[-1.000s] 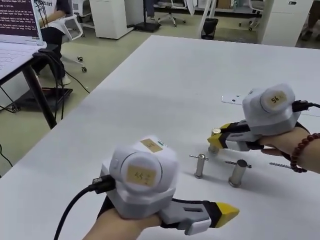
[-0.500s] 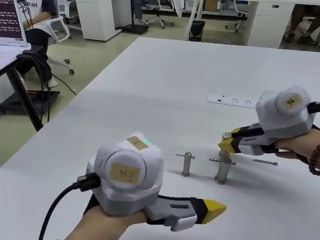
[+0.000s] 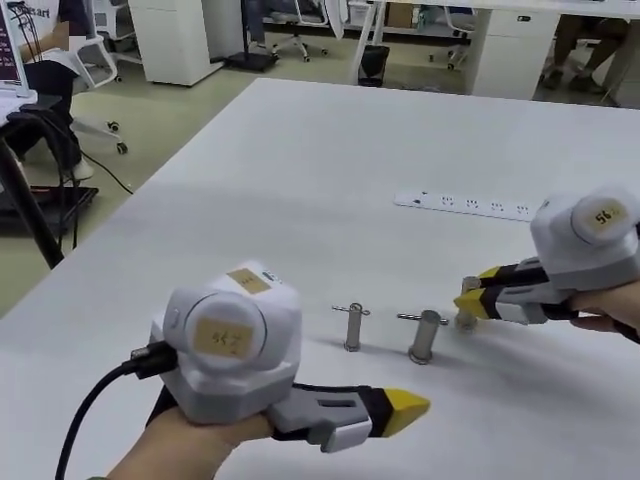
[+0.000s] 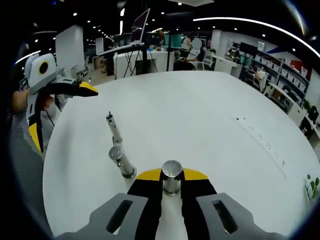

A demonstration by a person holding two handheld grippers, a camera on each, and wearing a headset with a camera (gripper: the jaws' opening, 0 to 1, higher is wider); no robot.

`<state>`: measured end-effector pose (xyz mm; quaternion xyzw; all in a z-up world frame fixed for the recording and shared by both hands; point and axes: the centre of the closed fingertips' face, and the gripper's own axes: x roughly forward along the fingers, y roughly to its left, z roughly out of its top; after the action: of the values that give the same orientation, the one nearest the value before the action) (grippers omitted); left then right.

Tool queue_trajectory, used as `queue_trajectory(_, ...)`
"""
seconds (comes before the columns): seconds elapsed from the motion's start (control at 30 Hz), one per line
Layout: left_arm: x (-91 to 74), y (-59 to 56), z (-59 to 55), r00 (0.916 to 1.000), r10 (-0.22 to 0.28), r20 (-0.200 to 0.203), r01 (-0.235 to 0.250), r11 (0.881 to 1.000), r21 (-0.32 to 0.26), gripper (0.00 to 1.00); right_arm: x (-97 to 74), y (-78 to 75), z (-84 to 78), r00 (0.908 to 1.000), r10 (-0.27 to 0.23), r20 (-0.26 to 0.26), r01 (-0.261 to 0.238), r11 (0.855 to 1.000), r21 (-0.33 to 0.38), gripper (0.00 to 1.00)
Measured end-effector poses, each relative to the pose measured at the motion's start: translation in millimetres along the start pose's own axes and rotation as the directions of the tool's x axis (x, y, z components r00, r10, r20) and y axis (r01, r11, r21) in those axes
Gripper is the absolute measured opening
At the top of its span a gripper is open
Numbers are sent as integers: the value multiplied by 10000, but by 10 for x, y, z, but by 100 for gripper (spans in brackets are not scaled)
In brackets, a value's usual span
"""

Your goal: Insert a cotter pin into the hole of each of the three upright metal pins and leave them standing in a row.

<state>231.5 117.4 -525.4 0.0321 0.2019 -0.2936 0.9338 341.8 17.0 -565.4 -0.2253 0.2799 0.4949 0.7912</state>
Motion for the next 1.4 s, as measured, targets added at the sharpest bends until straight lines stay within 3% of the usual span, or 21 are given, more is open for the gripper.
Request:
queue_trajectory(0.77, -14, -8, -38, 9998, -54, -208, 57, 9999, 116, 99, -357, 255, -268, 9999, -61, 140, 55, 9992, 402, 8)
queue_trajectory(0.97, -17, -5, -45, 9997, -35, -241, 38, 9999, 110, 99, -384, 356, -273, 9998, -172, 140, 168, 9995, 278, 8)
queue_trajectory(1.4, -14, -14, -36, 9999, -66, -145, 65, 9999, -96, 99, -296, 646, -210, 9990, 219, 378, -220, 9998, 35, 8)
